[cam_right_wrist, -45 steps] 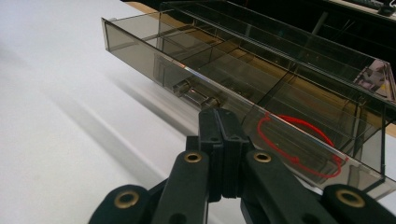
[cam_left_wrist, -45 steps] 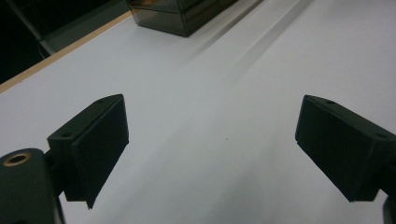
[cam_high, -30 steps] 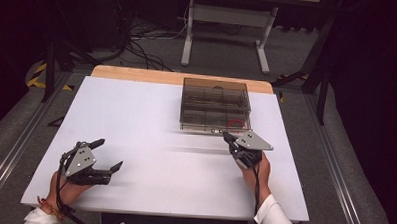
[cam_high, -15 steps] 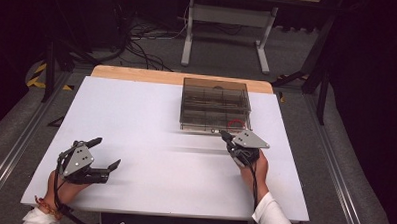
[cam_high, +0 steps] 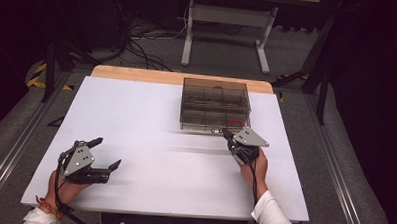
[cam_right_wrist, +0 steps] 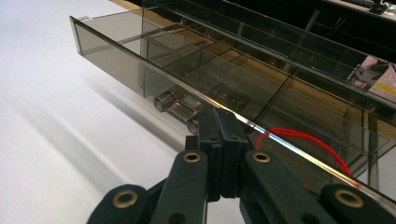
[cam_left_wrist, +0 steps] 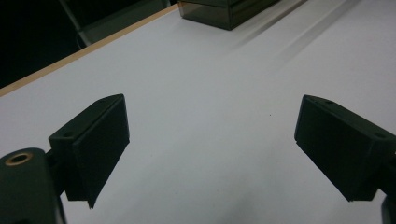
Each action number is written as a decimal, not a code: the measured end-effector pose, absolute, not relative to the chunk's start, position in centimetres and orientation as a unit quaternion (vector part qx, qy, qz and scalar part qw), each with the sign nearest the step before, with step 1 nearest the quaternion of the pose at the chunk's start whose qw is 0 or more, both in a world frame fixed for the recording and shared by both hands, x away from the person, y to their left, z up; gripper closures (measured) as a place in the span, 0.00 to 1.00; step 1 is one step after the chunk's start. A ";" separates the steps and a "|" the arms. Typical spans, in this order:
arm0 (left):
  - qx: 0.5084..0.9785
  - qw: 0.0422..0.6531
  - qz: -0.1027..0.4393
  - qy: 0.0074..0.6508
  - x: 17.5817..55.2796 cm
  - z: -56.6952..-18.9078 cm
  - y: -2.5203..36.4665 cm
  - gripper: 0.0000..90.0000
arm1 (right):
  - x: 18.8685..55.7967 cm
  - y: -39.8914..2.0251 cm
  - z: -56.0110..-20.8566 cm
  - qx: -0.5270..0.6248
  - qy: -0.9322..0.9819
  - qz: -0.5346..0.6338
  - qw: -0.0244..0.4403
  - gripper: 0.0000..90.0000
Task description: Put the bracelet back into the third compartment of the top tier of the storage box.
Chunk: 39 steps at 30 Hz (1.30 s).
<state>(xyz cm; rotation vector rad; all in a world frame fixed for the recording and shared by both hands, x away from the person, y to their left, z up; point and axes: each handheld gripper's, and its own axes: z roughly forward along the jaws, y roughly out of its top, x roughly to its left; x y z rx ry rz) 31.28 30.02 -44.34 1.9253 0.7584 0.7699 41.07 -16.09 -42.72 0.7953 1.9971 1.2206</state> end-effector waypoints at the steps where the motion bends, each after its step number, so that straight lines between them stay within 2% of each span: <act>1: 0.779 0.450 0.311 0.307 31.3 -44.3 30.0 0.12 | 41.1 -16.0 -42.8 0.304 0.763 0.466 0.328 1.00; 39: 0.779 0.449 0.310 0.309 31.5 -44.5 30.0 0.12 | 42.2 -15.7 -43.1 0.314 0.753 0.463 0.347 1.00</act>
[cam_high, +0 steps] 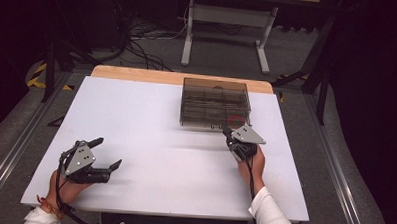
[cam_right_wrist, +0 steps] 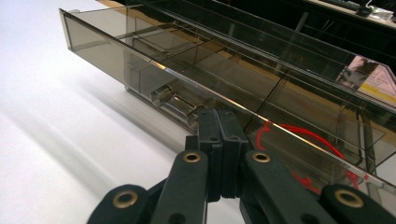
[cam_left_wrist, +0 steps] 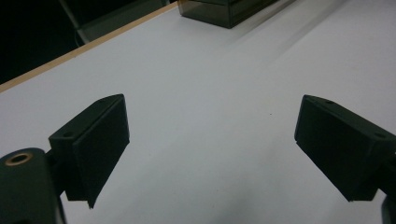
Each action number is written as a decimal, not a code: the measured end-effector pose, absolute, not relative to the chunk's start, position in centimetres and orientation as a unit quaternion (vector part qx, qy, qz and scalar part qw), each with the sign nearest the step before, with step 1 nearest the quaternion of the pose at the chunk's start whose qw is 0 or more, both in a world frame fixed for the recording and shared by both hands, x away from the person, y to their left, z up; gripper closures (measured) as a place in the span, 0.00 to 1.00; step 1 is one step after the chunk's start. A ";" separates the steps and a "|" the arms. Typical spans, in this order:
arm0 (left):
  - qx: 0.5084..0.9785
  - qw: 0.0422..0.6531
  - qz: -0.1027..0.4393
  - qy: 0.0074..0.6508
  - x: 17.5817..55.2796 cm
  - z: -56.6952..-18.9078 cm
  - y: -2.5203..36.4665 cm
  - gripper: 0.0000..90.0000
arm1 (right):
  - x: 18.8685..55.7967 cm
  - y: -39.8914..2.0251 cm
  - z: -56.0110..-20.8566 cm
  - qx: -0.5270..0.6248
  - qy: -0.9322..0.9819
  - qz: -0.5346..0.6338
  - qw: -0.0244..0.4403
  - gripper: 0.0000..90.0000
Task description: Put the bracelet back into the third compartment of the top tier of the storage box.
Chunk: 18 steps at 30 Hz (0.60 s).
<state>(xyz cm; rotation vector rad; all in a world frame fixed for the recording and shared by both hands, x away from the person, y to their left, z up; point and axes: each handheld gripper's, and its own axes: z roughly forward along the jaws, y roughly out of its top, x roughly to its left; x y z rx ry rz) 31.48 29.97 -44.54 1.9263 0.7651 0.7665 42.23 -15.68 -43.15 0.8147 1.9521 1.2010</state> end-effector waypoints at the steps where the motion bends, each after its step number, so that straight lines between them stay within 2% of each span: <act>1: 0.778 0.450 0.309 0.310 31.5 -44.6 30.0 0.12 | 42.2 -15.7 -43.1 0.314 0.753 0.463 0.347 1.00; 18: 0.779 0.445 0.315 0.310 31.5 -44.5 30.0 0.12 | 43.5 -15.6 -43.5 0.322 0.749 0.451 0.363 1.00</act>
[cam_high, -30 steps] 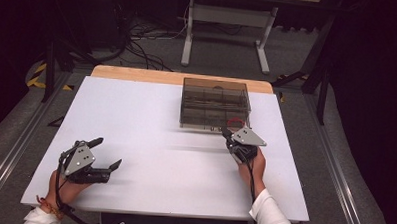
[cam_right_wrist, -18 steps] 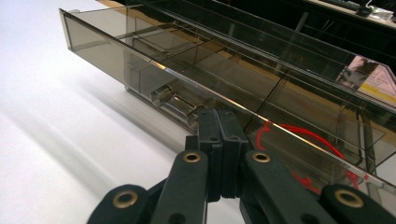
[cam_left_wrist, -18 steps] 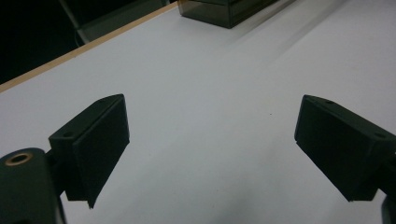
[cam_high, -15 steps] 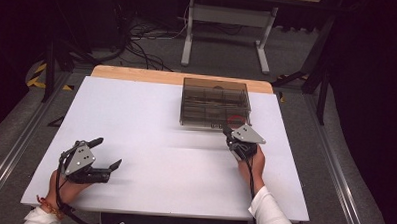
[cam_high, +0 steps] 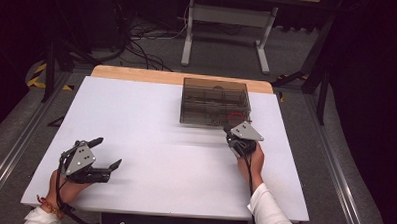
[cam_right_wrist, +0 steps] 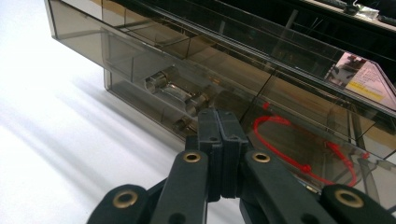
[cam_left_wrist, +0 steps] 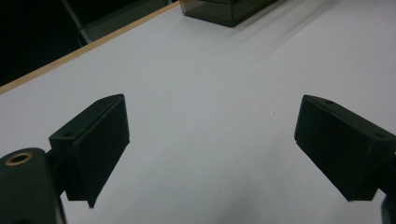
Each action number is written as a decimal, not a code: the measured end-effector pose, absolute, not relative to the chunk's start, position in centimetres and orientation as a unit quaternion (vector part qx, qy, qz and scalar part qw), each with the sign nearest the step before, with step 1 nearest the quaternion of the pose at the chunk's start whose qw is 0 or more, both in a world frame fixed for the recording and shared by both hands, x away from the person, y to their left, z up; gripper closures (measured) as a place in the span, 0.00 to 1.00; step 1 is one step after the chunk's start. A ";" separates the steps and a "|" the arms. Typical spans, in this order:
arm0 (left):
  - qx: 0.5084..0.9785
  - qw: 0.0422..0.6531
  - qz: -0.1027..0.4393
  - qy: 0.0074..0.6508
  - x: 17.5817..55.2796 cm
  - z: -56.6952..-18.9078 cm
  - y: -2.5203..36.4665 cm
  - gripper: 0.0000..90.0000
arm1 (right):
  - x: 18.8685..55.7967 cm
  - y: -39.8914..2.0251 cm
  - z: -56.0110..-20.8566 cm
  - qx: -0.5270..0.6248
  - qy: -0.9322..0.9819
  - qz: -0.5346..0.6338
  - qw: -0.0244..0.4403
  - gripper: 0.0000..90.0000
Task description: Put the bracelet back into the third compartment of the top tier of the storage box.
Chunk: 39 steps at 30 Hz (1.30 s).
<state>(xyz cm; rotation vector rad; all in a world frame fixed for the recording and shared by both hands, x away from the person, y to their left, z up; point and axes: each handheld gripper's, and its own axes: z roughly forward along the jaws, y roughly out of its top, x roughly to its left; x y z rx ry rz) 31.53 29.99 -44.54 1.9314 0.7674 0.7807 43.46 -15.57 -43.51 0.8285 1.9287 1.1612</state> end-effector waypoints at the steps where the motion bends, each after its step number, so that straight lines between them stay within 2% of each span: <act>1: 0.778 0.446 0.314 0.310 31.5 -44.6 30.0 0.12 | 43.5 -15.6 -43.5 0.323 0.749 0.451 0.363 1.00; 26: 0.779 0.445 0.313 0.312 31.5 -44.6 30.1 0.12 | 44.9 -16.1 -43.4 0.333 0.747 0.446 0.365 1.00; 39: 0.777 0.446 0.316 0.313 31.4 -44.5 30.3 0.12 | 45.1 -18.2 -43.0 0.361 0.732 0.447 0.366 1.00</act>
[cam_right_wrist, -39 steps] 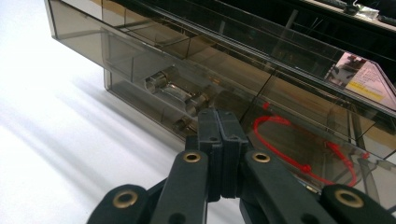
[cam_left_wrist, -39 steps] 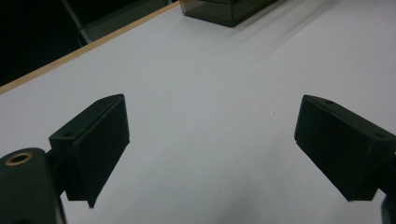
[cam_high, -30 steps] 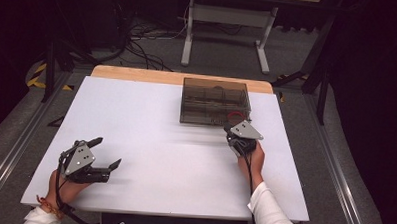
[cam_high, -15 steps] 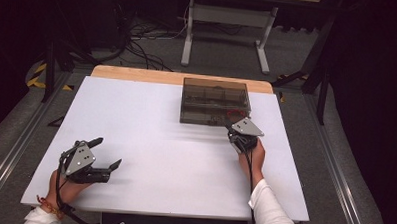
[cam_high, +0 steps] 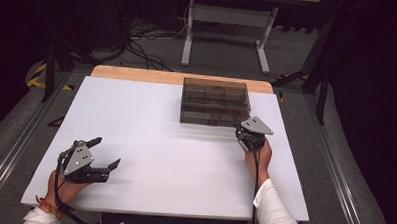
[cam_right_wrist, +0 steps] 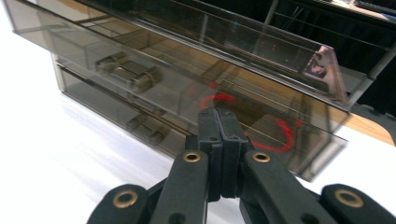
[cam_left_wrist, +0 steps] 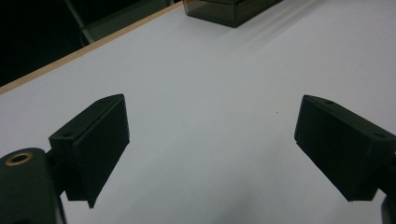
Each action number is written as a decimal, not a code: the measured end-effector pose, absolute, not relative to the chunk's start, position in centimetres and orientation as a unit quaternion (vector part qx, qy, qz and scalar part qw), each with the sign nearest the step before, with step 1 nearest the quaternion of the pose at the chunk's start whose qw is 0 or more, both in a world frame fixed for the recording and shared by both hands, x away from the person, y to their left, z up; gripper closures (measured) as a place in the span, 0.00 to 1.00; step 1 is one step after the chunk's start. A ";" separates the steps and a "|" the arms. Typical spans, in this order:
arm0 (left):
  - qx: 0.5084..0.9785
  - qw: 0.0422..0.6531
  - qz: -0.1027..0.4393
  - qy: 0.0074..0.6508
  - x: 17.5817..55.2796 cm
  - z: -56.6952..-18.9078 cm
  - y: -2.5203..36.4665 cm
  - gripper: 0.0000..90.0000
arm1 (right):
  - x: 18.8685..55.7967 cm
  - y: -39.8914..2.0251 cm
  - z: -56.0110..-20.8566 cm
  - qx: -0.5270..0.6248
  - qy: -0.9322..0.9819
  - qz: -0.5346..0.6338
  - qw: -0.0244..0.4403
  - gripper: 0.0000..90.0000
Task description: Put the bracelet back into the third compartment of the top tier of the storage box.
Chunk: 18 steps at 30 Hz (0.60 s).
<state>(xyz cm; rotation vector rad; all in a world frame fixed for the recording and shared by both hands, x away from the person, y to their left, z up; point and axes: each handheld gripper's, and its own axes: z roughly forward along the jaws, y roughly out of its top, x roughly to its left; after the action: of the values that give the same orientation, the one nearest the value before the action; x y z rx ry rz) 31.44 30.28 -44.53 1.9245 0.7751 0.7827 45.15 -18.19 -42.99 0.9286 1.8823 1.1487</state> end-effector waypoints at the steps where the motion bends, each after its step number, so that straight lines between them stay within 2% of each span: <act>1: 0.776 0.446 0.316 0.313 31.4 -44.5 30.3 0.12 | 45.1 -18.4 -42.9 0.362 0.731 0.446 0.368 1.00; 18: 0.777 0.444 0.318 0.312 31.5 -44.5 30.3 0.12 | 45.4 -21.2 -42.9 0.398 0.704 0.443 0.386 1.00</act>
<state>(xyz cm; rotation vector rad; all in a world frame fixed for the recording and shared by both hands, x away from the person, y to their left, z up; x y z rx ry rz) 31.47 30.31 -44.52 1.9269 0.7737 0.7874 45.40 -21.20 -42.92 1.0131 1.7934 1.1285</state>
